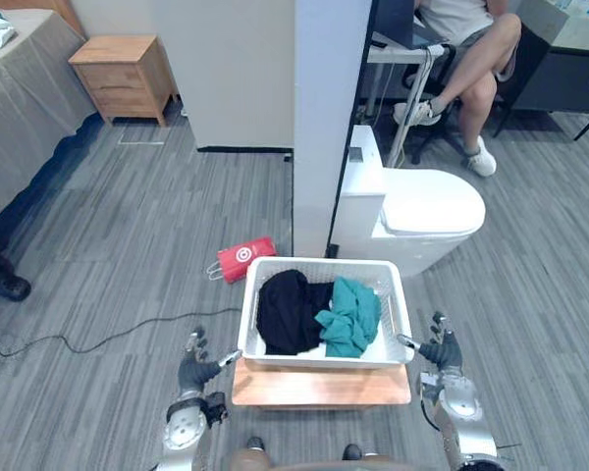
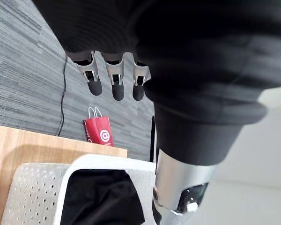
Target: Pick up the laundry basket with both hands and put the clothes into the washing machine.
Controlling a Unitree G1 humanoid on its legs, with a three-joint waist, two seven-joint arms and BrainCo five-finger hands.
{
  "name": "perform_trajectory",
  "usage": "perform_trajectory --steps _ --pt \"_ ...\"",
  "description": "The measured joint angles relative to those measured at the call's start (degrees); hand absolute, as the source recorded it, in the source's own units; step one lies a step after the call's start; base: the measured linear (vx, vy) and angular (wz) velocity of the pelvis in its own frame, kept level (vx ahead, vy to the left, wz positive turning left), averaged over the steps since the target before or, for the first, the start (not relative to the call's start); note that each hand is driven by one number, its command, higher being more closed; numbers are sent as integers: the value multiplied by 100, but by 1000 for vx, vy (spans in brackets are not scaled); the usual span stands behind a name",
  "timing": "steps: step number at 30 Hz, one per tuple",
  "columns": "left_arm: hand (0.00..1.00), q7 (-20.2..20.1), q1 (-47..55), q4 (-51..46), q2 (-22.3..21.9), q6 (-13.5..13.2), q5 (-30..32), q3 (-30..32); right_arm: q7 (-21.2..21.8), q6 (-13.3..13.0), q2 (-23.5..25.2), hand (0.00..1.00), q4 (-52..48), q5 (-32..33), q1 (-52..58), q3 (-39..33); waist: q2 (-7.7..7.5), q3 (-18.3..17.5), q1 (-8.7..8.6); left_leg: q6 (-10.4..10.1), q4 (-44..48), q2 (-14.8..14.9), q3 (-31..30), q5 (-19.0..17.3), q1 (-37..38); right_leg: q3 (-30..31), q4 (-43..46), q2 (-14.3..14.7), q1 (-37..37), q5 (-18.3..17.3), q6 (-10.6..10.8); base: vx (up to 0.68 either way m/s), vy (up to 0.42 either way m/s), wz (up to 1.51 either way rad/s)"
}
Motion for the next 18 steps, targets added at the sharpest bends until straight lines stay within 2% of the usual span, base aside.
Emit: perform_trajectory --steps 1,3,6,10,13,18 --pt "0 9 -94 75 32 7 124 -25 -3 10 -21 0 110 -55 -117 109 0 1 -78 3 -23 -15 -3 40 -36 7 -27 -8 -42 53 -1 -106 30 -3" --pt "0 35 -290 301 57 19 243 -37 -10 28 -31 0 305 -193 -344 259 26 23 -110 56 -162 -73 0 147 -42 40 -199 -31 -70 191 30 -133 42 -3" --pt "0 160 -535 439 80 25 412 -83 -27 106 -65 0 533 -199 -644 335 66 157 -96 46 -257 -119 -5 241 -111 68 -242 -62 -181 277 34 -102 37 -1" --pt "0 548 -1236 788 191 42 580 -121 -372 84 -92 0 783 -272 -1467 350 73 611 -103 88 -218 -174 -67 401 -551 177 -189 -90 -625 462 40 -123 29 -9" --pt "0 869 -2161 1235 372 92 639 -119 -594 43 -222 0 1203 -376 -2321 347 -81 1018 -104 90 218 -136 -75 399 -1116 217 17 -92 -1094 552 15 -126 20 -4" --pt "0 1222 -3401 2126 721 184 639 -109 -664 49 -333 0 1830 -404 -3402 401 -88 1481 -101 91 473 -79 -35 399 -1579 312 142 -61 -1530 650 -14 -98 6 -7"
